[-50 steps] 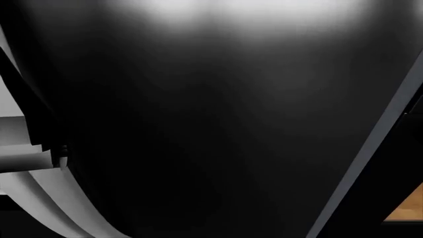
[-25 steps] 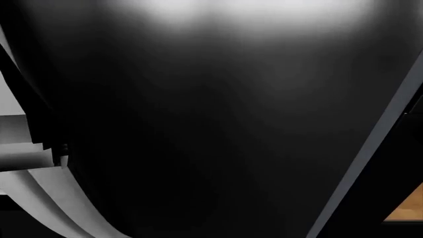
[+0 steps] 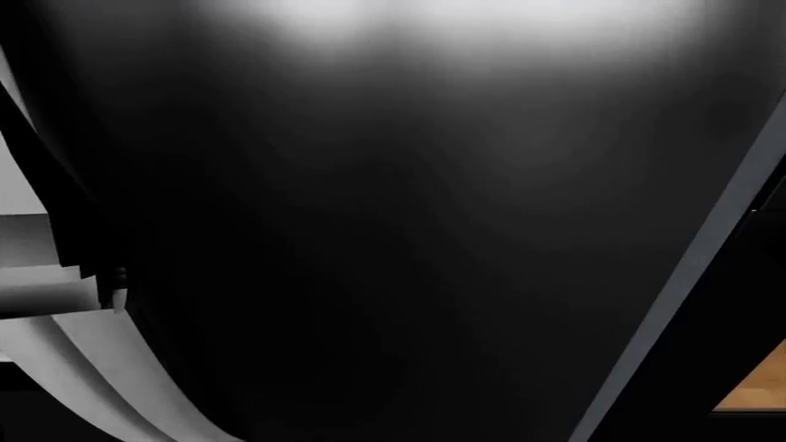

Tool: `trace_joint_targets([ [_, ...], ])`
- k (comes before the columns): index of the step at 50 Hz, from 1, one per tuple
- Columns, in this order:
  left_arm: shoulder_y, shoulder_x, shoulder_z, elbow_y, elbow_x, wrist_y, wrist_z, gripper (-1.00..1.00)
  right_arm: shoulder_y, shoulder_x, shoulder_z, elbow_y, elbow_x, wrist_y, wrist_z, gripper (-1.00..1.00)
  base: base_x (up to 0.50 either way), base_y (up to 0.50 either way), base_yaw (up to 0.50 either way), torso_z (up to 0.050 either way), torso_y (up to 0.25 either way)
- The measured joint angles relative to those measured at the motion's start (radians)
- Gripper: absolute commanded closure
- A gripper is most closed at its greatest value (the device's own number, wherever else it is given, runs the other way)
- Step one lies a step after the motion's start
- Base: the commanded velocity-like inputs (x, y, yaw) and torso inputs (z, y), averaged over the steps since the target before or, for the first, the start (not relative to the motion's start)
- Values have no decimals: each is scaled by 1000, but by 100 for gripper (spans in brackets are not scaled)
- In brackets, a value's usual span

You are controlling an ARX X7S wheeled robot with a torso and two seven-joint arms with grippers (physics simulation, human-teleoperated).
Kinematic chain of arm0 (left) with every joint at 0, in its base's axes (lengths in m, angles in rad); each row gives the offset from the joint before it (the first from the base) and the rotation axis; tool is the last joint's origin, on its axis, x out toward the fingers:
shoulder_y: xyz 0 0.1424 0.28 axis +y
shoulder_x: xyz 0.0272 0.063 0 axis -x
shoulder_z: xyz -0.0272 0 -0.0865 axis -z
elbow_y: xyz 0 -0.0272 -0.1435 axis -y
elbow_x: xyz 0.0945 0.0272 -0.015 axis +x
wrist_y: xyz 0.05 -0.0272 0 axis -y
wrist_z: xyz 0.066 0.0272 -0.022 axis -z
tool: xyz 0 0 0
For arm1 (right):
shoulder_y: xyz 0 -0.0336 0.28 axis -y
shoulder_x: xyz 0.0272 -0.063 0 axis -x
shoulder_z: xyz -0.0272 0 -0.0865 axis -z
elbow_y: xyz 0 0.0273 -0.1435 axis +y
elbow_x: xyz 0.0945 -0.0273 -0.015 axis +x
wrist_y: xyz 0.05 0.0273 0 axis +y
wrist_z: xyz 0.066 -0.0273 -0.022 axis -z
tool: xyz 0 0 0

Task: Close the microwave door

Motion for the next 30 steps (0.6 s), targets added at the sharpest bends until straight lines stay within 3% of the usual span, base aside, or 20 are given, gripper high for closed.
trace_joint_targets([
  [30,-3,0,4,0,6,-9,-1,-100,16,31,15,31,44,98,23,-100,0,0,0,0,0],
])
